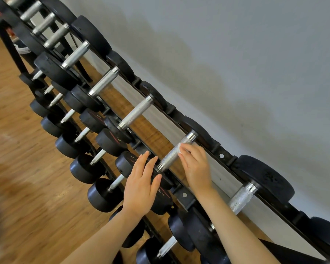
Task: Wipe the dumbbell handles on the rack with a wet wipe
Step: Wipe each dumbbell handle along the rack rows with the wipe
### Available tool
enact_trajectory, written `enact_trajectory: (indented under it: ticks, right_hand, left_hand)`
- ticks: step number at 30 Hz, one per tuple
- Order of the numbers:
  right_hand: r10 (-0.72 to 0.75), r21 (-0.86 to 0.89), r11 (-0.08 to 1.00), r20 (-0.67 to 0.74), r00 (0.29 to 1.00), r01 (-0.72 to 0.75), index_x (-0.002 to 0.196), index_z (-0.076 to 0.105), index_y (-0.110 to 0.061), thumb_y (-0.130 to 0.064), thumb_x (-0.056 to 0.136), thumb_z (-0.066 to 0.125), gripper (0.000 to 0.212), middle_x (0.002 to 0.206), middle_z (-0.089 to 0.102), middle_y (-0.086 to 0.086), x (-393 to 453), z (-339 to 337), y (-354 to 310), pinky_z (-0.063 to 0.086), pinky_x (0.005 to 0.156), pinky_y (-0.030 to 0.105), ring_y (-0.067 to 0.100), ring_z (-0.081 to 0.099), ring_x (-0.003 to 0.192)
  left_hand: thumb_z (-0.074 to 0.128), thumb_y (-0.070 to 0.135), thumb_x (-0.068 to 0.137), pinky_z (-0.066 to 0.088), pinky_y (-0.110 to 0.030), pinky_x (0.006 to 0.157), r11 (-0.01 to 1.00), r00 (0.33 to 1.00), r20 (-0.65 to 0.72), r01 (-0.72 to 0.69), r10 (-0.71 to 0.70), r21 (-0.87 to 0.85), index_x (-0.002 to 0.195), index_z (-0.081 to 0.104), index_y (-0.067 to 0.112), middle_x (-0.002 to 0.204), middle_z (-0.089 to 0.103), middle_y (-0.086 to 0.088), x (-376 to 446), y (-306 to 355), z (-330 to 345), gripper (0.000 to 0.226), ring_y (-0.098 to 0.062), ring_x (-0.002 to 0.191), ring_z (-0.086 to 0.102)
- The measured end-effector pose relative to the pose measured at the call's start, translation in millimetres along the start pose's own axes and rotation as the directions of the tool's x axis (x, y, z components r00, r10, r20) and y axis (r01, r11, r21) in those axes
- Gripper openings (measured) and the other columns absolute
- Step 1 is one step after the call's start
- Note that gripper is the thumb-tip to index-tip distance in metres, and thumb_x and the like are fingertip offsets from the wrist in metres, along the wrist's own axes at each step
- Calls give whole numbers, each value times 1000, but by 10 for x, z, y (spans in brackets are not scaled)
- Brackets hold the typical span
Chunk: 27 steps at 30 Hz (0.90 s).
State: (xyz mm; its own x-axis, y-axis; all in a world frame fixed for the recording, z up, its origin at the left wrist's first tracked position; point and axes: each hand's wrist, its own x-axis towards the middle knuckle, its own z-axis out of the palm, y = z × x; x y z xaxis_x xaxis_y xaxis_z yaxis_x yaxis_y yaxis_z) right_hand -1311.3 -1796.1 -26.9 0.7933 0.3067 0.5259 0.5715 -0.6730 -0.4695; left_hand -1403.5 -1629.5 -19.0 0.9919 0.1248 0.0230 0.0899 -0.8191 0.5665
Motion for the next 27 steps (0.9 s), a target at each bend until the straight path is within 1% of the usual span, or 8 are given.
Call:
enact_trajectory:
  ticks: [4, 9, 13, 17, 22, 23, 26, 27]
  right_hand:
    - [-40, -29, 999, 3, 999, 40, 114, 68, 4, -18, 95, 54, 32, 110, 68, 12, -66, 18, 1, 55, 87, 29, 20, 56, 105]
    - [92, 2, 996, -92, 991, -92, 111, 69, 1, -22, 95, 52, 33, 110, 66, 11, -11, 27, -19, 55, 84, 27, 20, 55, 103]
    - [33, -10, 999, -93, 995, -34, 110, 70, 0, -22, 94, 54, 31, 109, 67, 11, -50, 39, -8, 56, 82, 29, 21, 55, 102]
    - [100, 18, 995, -179, 979, -99, 111, 70, -2, -21, 94, 56, 30, 110, 67, 9, 9, 27, 42, 53, 82, 25, 17, 51, 104]
    - [-44, 54, 997, -53, 998, 47, 111, 68, -1, -18, 92, 58, 28, 110, 66, 10, -109, 118, -56, 55, 83, 30, 18, 53, 104]
    - [-36, 60, 997, -52, 998, 39, 111, 68, -1, -18, 93, 59, 26, 110, 66, 10, -95, 107, -40, 55, 83, 29, 17, 54, 104]
    - [184, 143, 976, -151, 971, -162, 111, 68, -4, -19, 92, 61, 25, 109, 62, 5, -27, 50, 17, 52, 81, 20, 9, 51, 102]
    - [215, 159, 969, -175, 961, -188, 112, 67, -5, -19, 92, 61, 25, 109, 60, 3, -25, 46, 19, 52, 81, 19, 7, 50, 102]
  left_hand:
    - [23, 57, 96, 23, -38, 116, 1000, 1000, 4, 7, -7, 0, 151, 34, 27, 162, 18, 7, 0, 5, -3, 63, -19, 149, 20]
    - [24, 56, 96, 23, -38, 114, 1000, 1000, 2, 6, -6, 12, 150, 35, 27, 162, 20, 6, 3, 8, -15, 63, -19, 149, 21]
    - [23, 57, 95, 21, -36, 115, 1000, 1000, 1, 14, -14, 13, 150, 34, 27, 162, 18, 7, -4, 26, -21, 63, -19, 149, 20]
    - [21, 58, 95, 16, -33, 115, 1000, 1000, 7, 17, -18, 19, 151, 31, 30, 162, 15, 11, -3, 26, -29, 64, -16, 150, 16]
    - [21, 59, 95, 15, -32, 115, 1000, 1000, -3, 15, -15, 9, 151, 32, 29, 158, 10, 18, -9, 27, -21, 64, -13, 149, 14]
    - [22, 58, 95, 16, -32, 115, 1000, 1000, -8, 13, -13, 4, 151, 33, 29, 158, 11, 17, -7, 27, -18, 64, -12, 149, 14]
    - [23, 58, 95, 15, -31, 114, 1000, 1000, -14, 9, -9, -1, 151, 34, 28, 157, 11, 18, 3, 24, -14, 64, -7, 146, 10]
    - [22, 58, 95, 14, -31, 114, 1000, 1000, -12, 9, -9, 3, 151, 33, 29, 157, 11, 18, 5, 25, -14, 64, -7, 146, 10]
